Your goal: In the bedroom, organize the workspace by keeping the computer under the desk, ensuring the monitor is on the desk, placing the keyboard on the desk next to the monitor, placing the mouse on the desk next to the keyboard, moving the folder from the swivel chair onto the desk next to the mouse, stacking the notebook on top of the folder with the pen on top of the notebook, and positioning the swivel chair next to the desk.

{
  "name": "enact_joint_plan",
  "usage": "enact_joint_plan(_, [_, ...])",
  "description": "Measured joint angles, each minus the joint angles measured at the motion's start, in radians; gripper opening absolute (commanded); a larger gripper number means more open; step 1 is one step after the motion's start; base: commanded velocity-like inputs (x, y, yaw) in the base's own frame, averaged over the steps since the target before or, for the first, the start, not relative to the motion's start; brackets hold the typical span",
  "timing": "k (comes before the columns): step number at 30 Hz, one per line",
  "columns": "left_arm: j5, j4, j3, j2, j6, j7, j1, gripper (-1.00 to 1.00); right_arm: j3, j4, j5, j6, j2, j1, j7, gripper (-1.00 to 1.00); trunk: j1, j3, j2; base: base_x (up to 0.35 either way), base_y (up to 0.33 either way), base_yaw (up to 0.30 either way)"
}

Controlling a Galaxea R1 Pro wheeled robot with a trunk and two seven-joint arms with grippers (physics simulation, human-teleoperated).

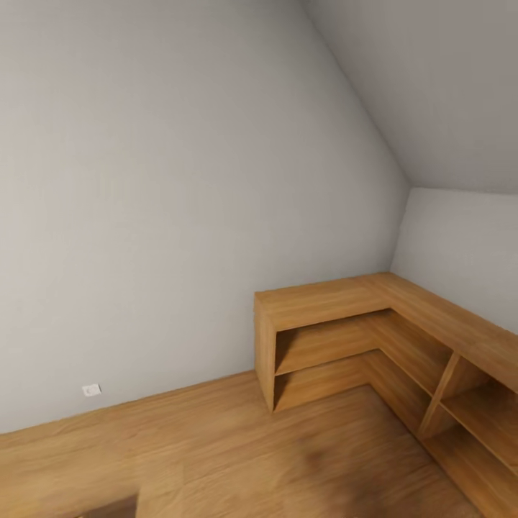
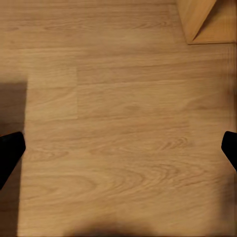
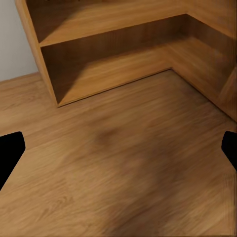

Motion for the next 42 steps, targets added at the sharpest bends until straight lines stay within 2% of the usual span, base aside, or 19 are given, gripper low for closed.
enact_joint_plan(12, [0.0, 0.002, 0.0, 0.0, 0.0, 0.0, 0.0, 1.0, 0.011, 0.0, 0.0, 0.0, 0.0, 0.0, 0.001, 1.0, 0.0, 0.009, 0.0, 0.066, 0.046, -0.241])
enact_joint_plan(27, [-0.001, 0.002, 0.0, 0.0, -0.002, 0.0, 0.0, 1.0, 0.021, 0.0, 0.0, 0.0, 0.0, 0.0, 0.003, 1.0, 0.0, 0.016, 0.0, 0.274, 0.178, -0.262])
enact_joint_plan(34, [0.0, 0.003, -0.001, 0.0, 0.0, -0.001, 0.0, 1.0, 0.021, 0.002, -0.001, 0.0, 0.0, 0.0, 0.047, 1.0, 0.0, 0.019, 0.0, 0.267, 0.099, -0.283])
enact_joint_plan(42, [-0.002, 0.03, -0.003, 0.0, -0.001, -0.002, 0.0, 1.0, 0.022, 0.008, -0.001, 0.0, -0.001, 0.0, 0.063, 1.0, 0.0, 0.019, 0.0, 0.251, 0.008, -0.287])
